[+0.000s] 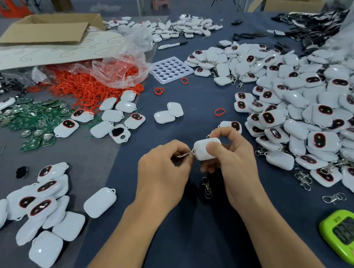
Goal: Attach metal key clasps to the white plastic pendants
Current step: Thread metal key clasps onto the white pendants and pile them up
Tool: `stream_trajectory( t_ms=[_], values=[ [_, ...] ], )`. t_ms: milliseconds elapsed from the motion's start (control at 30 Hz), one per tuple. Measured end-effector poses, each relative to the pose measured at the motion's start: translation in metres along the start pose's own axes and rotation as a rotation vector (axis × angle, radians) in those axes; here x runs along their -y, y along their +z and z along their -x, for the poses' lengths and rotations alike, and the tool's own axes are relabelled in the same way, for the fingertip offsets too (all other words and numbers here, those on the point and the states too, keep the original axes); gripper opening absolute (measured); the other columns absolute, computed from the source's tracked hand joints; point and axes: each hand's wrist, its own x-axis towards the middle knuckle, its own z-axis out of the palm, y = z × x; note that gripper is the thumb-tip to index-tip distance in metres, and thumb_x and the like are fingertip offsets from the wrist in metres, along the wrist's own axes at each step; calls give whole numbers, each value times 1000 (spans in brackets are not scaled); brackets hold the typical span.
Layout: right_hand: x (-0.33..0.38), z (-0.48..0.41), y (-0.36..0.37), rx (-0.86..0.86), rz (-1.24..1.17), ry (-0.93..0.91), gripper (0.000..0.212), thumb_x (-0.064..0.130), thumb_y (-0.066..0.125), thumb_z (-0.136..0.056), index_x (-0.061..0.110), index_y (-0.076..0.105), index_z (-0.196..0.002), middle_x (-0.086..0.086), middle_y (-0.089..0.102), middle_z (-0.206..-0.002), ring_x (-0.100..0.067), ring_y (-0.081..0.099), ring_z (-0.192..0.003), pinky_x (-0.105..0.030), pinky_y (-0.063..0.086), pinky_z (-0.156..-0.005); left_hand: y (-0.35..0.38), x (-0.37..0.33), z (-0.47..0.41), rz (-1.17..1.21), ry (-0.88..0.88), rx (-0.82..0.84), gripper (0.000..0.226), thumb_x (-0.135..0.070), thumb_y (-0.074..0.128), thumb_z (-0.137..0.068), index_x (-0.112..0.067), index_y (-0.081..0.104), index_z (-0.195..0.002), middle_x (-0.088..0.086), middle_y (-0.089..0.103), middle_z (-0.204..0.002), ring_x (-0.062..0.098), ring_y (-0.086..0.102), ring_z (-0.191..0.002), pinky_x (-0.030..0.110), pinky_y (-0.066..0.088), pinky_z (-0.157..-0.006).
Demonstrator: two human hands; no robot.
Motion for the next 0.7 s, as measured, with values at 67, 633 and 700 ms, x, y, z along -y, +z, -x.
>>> stream_trajectory(
  t_ms=[67, 633, 700],
  values=[
    [-1, -1, -1, -62, 39, -12, 14, 11, 62, -74, 24, 65, -79, -6, 71, -78, -20, 66, -62, -29, 53, -58, -2, -3, -1, 138, -60, 1, 18, -23, 78, -82, -36, 68, -74, -25, 69, -75, -2, 65, -80, 6, 43, -67],
    [-1, 13, 8, -19, 585, -293, 17, 26, 67, -96, 30, 65, -79, 10, 66, -64, -10, 57, -57, -13, 43, -55, -2, -5, 2, 134, -118, 24, 19, -32, 81, -78, -48, 70, -81, -26, 69, -71, -1, 65, -71, 14, 48, -58],
    [-1, 9, 6, -40, 538, -230, 23, 20, 64, -97, 29, 65, -75, 9, 67, -61, -9, 58, -53, -13, 42, -53, -1, -3, 2, 200, -83, 25, 13, -32, 81, -77, -42, 72, -78, -21, 71, -71, 5, 67, -69, 17, 51, -60]
  ],
)
